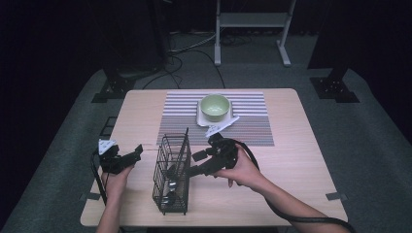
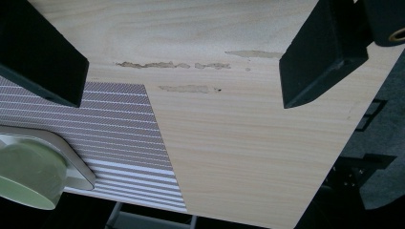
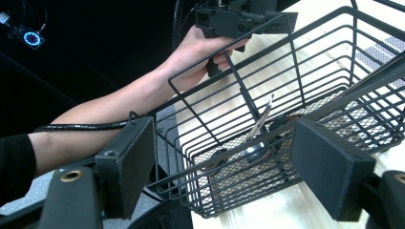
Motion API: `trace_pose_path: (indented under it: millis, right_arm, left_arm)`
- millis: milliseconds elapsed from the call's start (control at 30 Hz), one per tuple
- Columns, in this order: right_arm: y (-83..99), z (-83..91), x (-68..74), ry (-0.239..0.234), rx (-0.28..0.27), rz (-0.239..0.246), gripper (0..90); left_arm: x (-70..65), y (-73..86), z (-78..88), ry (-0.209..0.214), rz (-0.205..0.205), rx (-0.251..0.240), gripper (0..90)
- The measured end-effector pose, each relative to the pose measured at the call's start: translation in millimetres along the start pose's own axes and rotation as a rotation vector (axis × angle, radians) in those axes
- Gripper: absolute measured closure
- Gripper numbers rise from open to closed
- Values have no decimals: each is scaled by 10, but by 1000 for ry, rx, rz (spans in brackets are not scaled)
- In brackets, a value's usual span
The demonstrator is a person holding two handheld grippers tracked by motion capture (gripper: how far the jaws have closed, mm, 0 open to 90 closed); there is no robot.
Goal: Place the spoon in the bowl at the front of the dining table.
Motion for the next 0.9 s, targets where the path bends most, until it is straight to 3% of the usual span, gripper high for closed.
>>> trace_pose_path:
  millis: [433,733,900]
  right_arm:
    - [-48,-59,-90,25,-2,-29,410]
    - [-85,-75,-104,50,9,-28,611]
    - [-95,-88,-130,44,19,-44,770]
  left_arm:
    - [12,-1,9,-2,0,3,16]
    - [9,-1,9,-2,0,2,16]
    - [11,0,10,-2,1,2,16]
Point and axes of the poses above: each handheld gripper's, and its own axes: z roughly backward along the jaws, y roughly out of its underside, x roughly to its left, the point moved 2 cm from there along -z, roughly forward along the jaws, and after that the axes turned 7 degrees about -x, right-handed, at the moved point
